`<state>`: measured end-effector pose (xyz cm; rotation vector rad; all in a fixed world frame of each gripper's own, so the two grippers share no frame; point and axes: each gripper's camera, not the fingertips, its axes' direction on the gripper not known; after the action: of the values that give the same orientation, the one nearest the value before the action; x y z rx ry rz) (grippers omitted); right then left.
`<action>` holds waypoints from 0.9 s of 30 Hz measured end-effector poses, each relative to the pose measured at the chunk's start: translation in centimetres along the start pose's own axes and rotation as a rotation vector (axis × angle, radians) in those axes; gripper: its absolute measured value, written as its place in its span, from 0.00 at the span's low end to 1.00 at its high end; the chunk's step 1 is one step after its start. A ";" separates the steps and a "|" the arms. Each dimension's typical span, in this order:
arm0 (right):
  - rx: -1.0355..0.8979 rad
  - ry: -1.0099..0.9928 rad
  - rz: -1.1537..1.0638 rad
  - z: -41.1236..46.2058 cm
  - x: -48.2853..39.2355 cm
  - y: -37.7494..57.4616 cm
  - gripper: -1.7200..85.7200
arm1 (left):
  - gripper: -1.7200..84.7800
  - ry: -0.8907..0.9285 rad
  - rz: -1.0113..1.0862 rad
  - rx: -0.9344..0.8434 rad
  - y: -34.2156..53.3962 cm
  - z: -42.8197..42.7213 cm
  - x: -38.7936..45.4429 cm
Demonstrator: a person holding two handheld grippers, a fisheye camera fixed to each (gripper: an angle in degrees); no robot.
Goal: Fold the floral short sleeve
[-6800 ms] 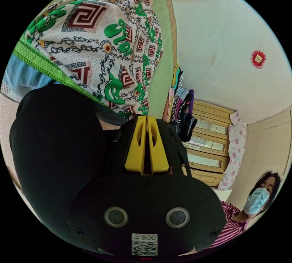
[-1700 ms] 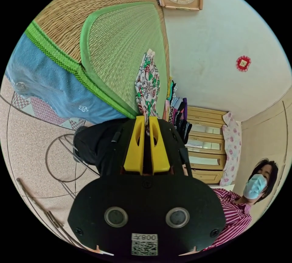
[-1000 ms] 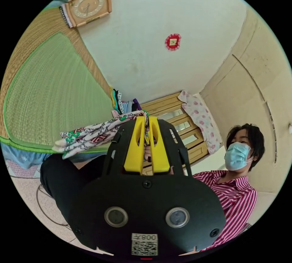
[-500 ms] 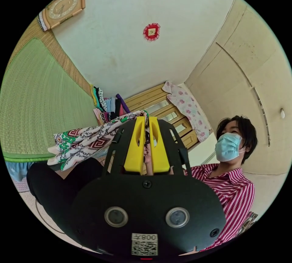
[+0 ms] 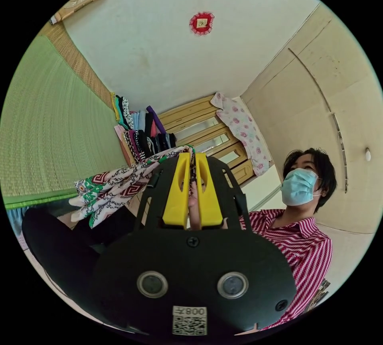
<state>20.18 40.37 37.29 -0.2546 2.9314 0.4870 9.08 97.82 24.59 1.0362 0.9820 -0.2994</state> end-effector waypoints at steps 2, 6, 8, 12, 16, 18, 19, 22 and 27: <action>0.013 0.000 0.001 -1.1 0.6 0.3 0.03 | 0.05 0.006 -0.002 -0.018 -0.1 2.1 0.1; 0.036 0.007 0.003 -3.5 2.1 1.1 0.03 | 0.04 0.016 -0.011 -0.036 -0.3 5.3 0.1; 0.045 0.010 0.006 -4.6 2.8 1.5 0.03 | 0.04 0.021 -0.018 -0.049 -0.5 7.5 0.1; 0.066 0.013 0.009 -6.9 4.6 2.3 0.03 | 0.04 0.024 -0.026 -0.067 -1.0 11.0 0.1; 0.083 0.015 0.010 -9.1 6.5 3.0 0.03 | 0.04 0.032 -0.032 -0.081 -1.9 15.1 0.1; 0.089 0.015 0.007 -10.0 7.2 3.3 0.03 | 0.05 0.035 -0.033 -0.089 -2.4 17.0 0.2; 0.093 0.014 0.005 -10.6 7.7 3.5 0.03 | 0.05 0.035 -0.036 -0.095 -2.7 18.3 0.1; 0.102 0.019 0.003 -12.3 9.1 4.0 0.03 | 0.05 0.029 -0.045 -0.110 -3.7 21.6 -0.1; 0.120 0.041 0.028 -15.3 12.4 4.6 0.03 | 0.05 0.026 -0.081 -0.132 -5.9 27.8 -1.5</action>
<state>5.22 37.83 50.76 -0.2114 2.9941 0.3117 19.54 71.38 26.47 0.8842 1.0550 -0.2845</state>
